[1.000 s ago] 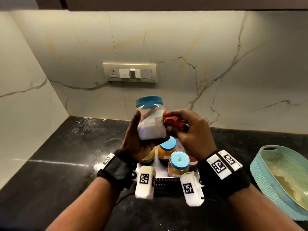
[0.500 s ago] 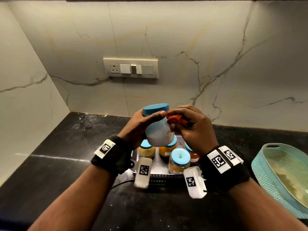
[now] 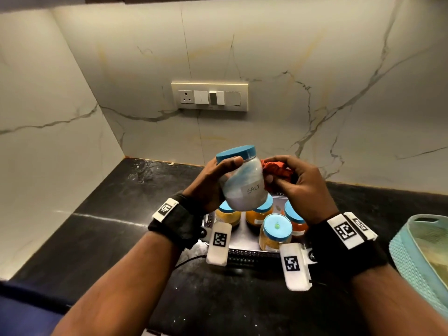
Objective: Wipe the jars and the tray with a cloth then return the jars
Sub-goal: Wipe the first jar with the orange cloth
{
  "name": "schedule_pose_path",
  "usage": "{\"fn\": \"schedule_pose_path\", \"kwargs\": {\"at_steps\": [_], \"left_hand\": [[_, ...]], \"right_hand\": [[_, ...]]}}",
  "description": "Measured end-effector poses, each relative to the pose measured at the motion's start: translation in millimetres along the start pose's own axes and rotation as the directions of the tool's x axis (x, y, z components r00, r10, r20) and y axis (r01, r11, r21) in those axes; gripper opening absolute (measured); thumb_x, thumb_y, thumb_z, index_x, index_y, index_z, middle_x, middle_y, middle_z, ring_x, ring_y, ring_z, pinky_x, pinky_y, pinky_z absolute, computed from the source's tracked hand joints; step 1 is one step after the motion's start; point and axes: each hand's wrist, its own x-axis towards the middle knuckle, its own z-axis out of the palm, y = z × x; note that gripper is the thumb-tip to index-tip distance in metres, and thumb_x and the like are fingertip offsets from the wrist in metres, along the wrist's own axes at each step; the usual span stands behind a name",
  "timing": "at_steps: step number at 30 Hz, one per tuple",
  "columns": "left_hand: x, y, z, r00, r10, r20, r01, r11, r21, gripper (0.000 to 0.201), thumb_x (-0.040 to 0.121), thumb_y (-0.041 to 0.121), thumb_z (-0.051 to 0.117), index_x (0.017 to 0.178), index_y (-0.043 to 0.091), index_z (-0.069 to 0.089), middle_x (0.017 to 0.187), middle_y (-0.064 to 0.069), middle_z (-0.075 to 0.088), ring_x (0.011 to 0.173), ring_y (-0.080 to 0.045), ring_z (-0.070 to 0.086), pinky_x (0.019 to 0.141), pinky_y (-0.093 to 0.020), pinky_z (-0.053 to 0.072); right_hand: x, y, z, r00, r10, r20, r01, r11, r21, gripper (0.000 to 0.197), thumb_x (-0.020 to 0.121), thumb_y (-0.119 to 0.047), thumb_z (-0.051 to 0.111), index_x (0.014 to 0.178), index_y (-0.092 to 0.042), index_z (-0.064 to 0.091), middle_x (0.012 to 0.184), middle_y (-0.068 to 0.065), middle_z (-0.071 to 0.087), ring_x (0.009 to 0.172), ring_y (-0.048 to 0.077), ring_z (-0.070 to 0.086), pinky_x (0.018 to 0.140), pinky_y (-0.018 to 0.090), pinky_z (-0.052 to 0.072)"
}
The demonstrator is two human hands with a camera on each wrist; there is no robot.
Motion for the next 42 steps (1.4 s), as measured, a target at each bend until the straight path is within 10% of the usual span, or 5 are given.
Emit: {"fn": "schedule_pose_path", "kwargs": {"at_steps": [8,16,31,37,42], "left_hand": [[10.9,-0.7,13.6,0.999,-0.038,-0.030,0.037,0.999,-0.026,0.098,0.045,0.056,0.096,0.125,0.010,0.061,0.108,-0.007,0.070,0.094,-0.019,0.071,0.081,-0.039,0.061],[40.0,-18.3,59.9,0.998,-0.008,-0.069,0.022,0.980,0.199,0.059,0.080,0.040,0.072,0.128,0.008,0.062,0.096,0.000,0.071,0.089,-0.015,0.067,0.070,-0.028,0.056],[79.5,-81.3,176.7,0.987,-0.054,0.152,0.015,0.969,0.247,0.046,0.080,0.031,0.077,0.119,0.008,0.067,0.100,-0.004,0.075,0.092,-0.020,0.072,0.077,-0.037,0.058],[81.2,-82.6,192.1,0.986,-0.012,0.165,-0.058,0.909,0.414,0.065,0.062,0.041,0.085,0.117,0.011,0.068,0.105,-0.004,0.078,0.096,-0.020,0.074,0.081,-0.035,0.061],[75.7,-83.6,170.4,0.991,0.118,0.060,-0.131,0.804,0.581,0.068,0.062,0.052,0.088,0.110,0.008,0.072,0.101,-0.007,0.078,0.095,-0.022,0.075,0.081,-0.042,0.062]], "right_hand": [[-20.1,20.5,-8.9,0.967,0.255,0.025,-0.256,0.957,0.139,0.019,0.099,-0.002,0.053,0.112,-0.006,0.066,0.096,0.019,0.071,0.080,0.030,0.068,0.066,0.031,0.057],[-56.4,27.0,-39.6,0.928,0.321,-0.191,-0.281,0.937,0.210,0.013,0.095,-0.007,0.062,0.106,-0.010,0.069,0.098,0.016,0.073,0.093,0.032,0.071,0.083,0.047,0.059],[-139.5,22.6,-122.5,0.760,0.327,-0.561,-0.298,0.943,0.146,0.024,0.077,-0.034,0.081,0.093,-0.018,0.073,0.087,0.005,0.076,0.083,0.025,0.074,0.083,0.052,0.059],[-154.1,17.4,-132.2,0.793,0.351,-0.498,-0.282,0.936,0.211,0.018,0.084,-0.020,0.078,0.097,-0.010,0.071,0.084,0.012,0.076,0.077,0.030,0.075,0.080,0.055,0.060],[-148.0,13.3,-119.6,0.894,0.277,-0.353,-0.256,0.961,0.105,0.018,0.085,-0.018,0.076,0.102,-0.013,0.071,0.091,0.003,0.076,0.084,0.010,0.073,0.073,0.023,0.058]]}}
